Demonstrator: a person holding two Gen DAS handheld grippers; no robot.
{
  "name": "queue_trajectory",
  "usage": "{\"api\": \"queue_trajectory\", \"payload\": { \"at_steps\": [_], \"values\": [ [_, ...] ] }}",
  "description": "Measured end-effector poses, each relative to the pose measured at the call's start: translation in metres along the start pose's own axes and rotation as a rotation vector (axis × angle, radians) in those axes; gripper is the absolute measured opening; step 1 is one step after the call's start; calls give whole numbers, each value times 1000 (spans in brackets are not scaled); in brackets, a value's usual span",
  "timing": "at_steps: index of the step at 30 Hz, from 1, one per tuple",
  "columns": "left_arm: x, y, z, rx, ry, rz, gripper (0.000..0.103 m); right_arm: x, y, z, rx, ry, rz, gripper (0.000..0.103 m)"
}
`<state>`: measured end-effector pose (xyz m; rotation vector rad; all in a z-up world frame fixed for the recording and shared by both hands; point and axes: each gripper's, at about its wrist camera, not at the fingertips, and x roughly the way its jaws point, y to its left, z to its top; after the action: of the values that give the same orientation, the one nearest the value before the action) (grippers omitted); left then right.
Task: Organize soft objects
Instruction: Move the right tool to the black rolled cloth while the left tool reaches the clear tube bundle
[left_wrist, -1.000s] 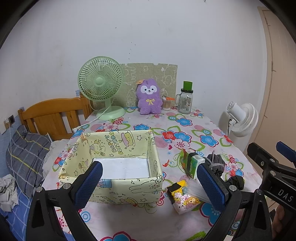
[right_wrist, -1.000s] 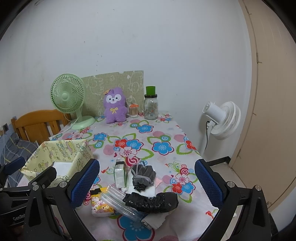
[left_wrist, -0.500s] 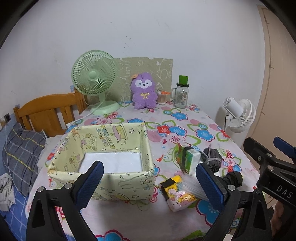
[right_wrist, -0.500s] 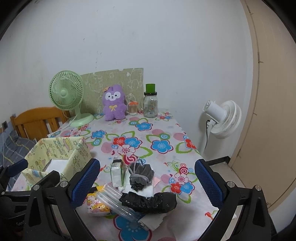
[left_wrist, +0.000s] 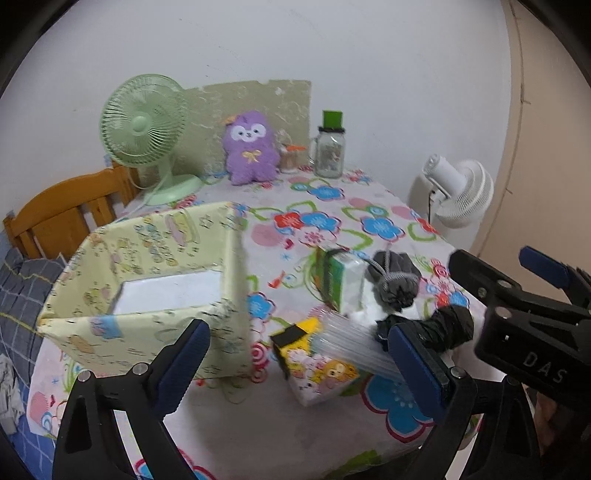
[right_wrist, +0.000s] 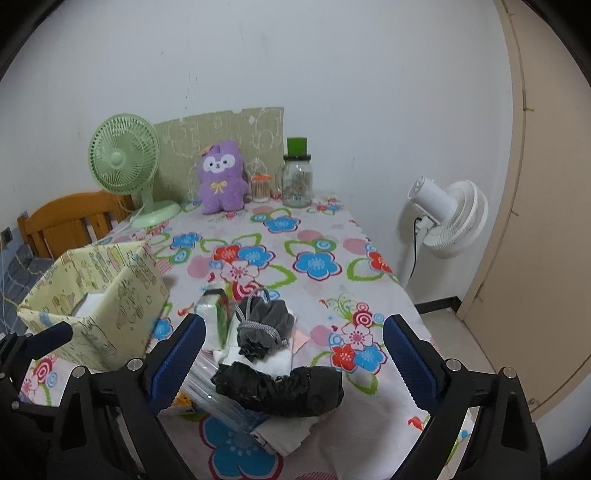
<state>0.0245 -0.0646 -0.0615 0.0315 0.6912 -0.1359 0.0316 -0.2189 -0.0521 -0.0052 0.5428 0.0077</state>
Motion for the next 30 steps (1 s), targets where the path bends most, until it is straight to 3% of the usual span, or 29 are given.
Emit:
{"api": "queue_trajectory", "payload": {
  "at_steps": [22,30],
  "values": [
    [58,-38,-14,64,152,-71,95,61,-18,-30,15,194,15,93],
    [70,-41,-17,72,180,-86,95,74,-12,-35,28,263,86,93]
  ]
}}
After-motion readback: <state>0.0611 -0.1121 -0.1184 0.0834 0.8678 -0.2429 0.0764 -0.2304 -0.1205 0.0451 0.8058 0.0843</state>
